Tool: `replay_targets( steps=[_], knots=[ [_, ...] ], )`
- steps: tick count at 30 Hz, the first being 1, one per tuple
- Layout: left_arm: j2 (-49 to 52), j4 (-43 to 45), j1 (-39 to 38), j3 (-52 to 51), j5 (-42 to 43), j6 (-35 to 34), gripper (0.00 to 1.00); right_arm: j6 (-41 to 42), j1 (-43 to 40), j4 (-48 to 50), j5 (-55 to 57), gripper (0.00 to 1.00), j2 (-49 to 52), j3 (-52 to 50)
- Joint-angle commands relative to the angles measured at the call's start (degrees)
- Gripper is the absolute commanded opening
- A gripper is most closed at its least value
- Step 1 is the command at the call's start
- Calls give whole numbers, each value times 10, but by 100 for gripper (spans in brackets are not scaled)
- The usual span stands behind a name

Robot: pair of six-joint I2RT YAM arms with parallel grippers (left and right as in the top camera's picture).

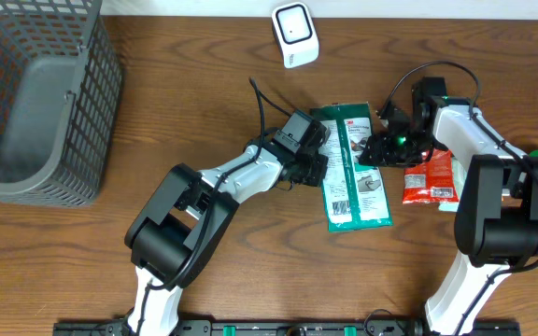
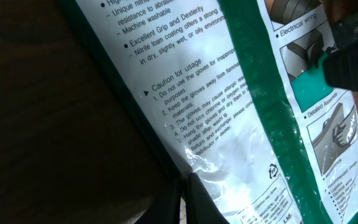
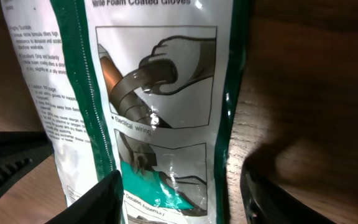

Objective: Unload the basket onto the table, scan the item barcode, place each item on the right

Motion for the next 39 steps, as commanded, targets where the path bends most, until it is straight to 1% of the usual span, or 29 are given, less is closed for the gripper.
replay_targets(
  steps=[1, 8, 11, 17, 21, 24, 28, 34, 35, 39],
  knots=[
    [24, -4, 0, -1, -3, -1, 8, 0, 0, 3, -9, 56, 14, -20],
    [24, -4, 0, -1, -4, -2, 8, 0, 0, 56, -123, 56, 14, -86],
    [24, -4, 0, -1, -3, -2, 8, 0, 0, 76, -140, 56, 14, -114],
    [24, -6, 0, -1, -3, -1, 8, -22, 0, 122, -238, 52, 14, -154],
    [24, -6, 0, -1, -3, -1, 8, -22, 0, 131, -242, 43, 14, -156],
    [24, -6, 0, -1, -3, -1, 8, -22, 0, 135, -242, 31, 14, -156],
    [24, -6, 1, -1, -3, -1, 8, -22, -2, 137, -242, 22, 14, -156],
    [8, -9, 7, -1, -3, -1, 8, -22, -8, 139, -242, 11, 11, -156],
    [0, -11, 9, -1, -3, -1, 10, -22, -10, 139, -242, 10, 9, -156],
    [-60, -28, 21, -1, -6, 3, 12, -22, -21, 139, -242, 6, -17, -156]
  ],
)
